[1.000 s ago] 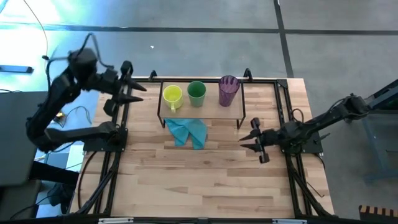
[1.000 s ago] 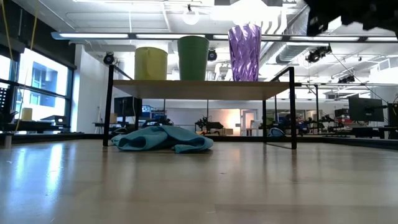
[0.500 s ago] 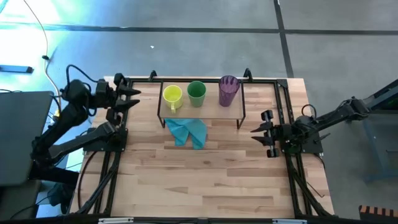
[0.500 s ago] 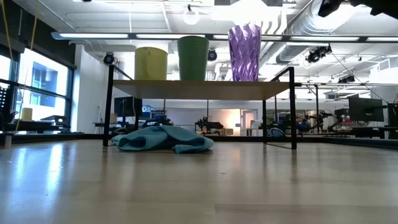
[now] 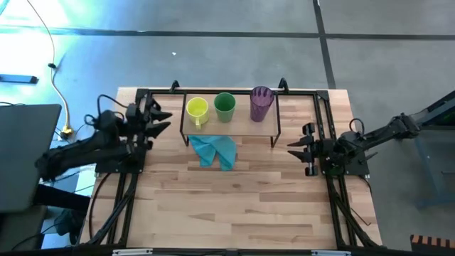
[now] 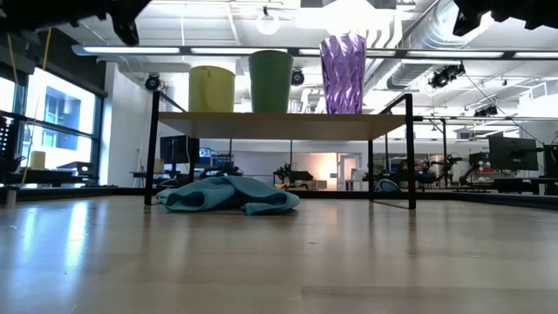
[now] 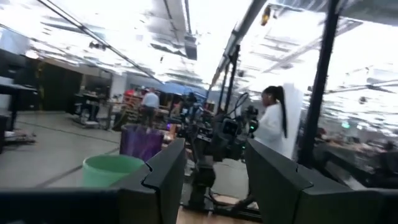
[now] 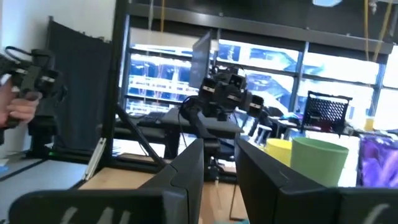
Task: Stack small to large cups/mugs on shelf
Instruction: Return to Home Position
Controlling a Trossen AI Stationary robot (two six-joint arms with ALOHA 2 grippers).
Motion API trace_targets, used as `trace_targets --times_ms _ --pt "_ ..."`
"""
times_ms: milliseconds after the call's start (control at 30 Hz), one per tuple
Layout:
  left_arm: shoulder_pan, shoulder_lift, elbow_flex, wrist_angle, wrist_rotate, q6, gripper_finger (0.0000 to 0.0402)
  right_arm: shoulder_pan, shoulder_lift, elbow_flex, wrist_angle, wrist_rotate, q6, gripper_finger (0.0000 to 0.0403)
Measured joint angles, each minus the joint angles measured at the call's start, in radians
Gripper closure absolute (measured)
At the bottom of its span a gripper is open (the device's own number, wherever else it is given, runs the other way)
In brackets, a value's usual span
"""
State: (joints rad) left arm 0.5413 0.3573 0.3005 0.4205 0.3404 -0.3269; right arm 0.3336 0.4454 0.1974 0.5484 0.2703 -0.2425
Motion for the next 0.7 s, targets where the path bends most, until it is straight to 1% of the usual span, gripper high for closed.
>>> trace_targets --times_ms 100,200,267,367,467,567,633,700 --pt "-0.129 0.002 -0.060 0.053 -0.161 0.054 0.0245 0.000 -0.017 0.000 -0.027 0.038 0.024 0.0320" --pt "-0.252 0.016 -0.074 0.055 -0.302 0.117 0.0245 0.000 -0.034 0.000 -0.043 0.096 0.047 0.0320" --pt "-0.325 0.036 -0.075 0.057 -0.374 0.162 0.0245 0.000 -0.039 0.000 -0.045 0.138 0.065 0.0320" --pt "-0.403 0.061 -0.075 0.056 -0.454 0.228 0.0245 0.000 -0.042 0.000 -0.052 0.195 0.100 0.0320" --pt "-0.448 0.069 -0.075 0.030 -0.491 0.294 0.0245 0.000 -0.042 0.000 -0.084 0.214 0.131 0.0320" --pt "-0.473 0.069 -0.075 -0.039 -0.490 0.343 0.0245 0.006 -0.042 0.000 -0.136 0.154 0.103 0.0320" --pt "-0.469 0.055 -0.075 -0.093 -0.491 0.346 0.0245 0.014 -0.042 0.000 -0.150 0.110 0.082 0.0320" --pt "-0.470 0.033 -0.076 -0.142 -0.493 0.344 0.0245 0.026 -0.042 0.000 -0.149 0.095 0.057 0.0320"
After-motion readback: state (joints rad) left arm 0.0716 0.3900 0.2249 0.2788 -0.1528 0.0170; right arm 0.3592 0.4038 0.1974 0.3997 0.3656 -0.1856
